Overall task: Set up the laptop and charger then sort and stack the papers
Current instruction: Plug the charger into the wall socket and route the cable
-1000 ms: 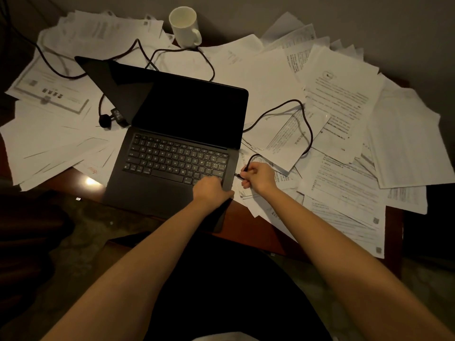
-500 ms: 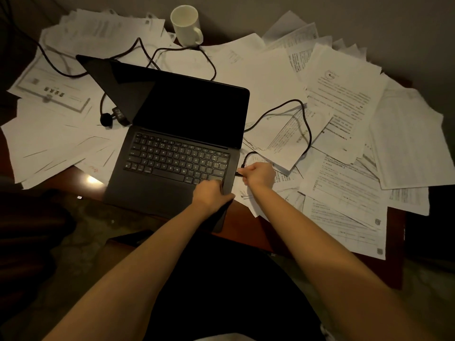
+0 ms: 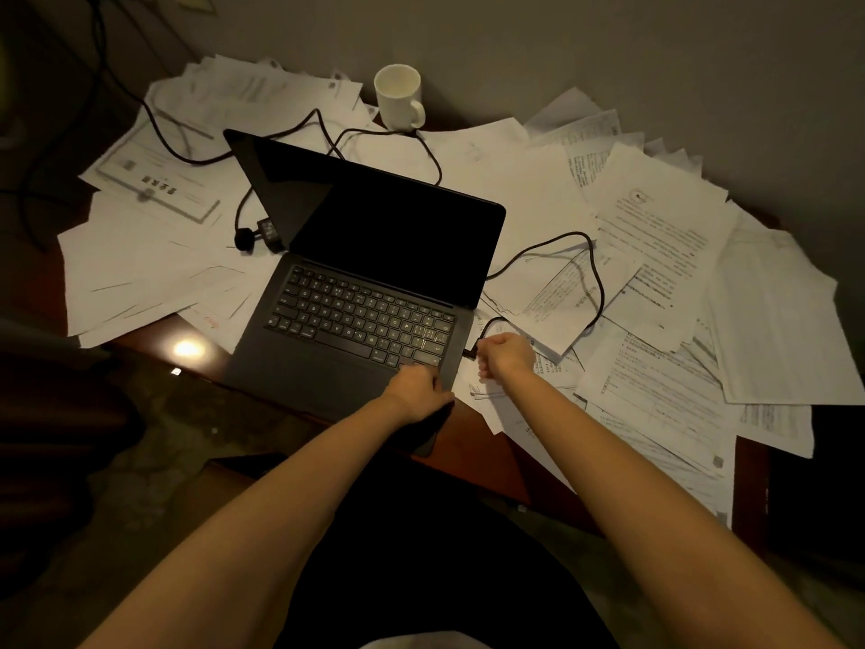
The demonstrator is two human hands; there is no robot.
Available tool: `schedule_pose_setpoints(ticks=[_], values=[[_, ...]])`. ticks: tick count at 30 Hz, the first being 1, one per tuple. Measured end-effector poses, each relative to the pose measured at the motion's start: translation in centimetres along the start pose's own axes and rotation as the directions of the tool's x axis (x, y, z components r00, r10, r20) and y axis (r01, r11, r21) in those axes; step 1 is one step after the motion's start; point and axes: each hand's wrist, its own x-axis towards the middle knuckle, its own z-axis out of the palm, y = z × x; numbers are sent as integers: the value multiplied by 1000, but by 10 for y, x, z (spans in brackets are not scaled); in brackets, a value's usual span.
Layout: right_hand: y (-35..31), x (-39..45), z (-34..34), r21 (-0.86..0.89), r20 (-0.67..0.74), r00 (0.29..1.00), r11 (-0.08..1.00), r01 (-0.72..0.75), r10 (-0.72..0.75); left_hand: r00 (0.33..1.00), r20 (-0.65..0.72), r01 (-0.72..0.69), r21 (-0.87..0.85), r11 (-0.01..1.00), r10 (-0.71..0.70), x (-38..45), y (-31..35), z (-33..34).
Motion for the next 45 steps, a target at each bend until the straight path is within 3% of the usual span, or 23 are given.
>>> schedule_pose_setpoints(ticks=[3,6,13,18,22,27,34,36,39,45], values=[[-5,2,-7,55,-54,998,998,-36,39,1000,11,-8,-13,1000,8,0,0,0],[-2,-1,-7,1,-27,997,997,-75,75,999,22,-22,-42,999,23,0,-4,-1],[-8,-35,8,-230,260,962,963,143,-81,995,74,-71,-38,997,73,-16,-22,-30],[-39,-56,40,-483,470,862,763,429,-187,989,144,-59,82,995,47,-28,-49,-62],[-69,-70,74,-552,571,787,600,579,-234,994,101,-49,90,995,40,-33,-80,-95],[-100,-80,117,-581,604,755,507,637,-255,996,41,-79,62,995,77,-29,-130,-142],[-150,-73,206,-622,579,785,504,599,-219,996,-32,-80,50,996,82,-1,-206,-219],[-167,-74,237,-627,568,795,515,585,-212,994,-78,-81,1,997,81,4,-229,-240],[-193,-74,285,-670,558,793,431,604,-244,992,-115,-70,-103,992,58,7,-270,-267],[-214,-67,372,-664,535,793,436,608,-291,981,-180,16,-265,964,-65,16,-343,-287]])
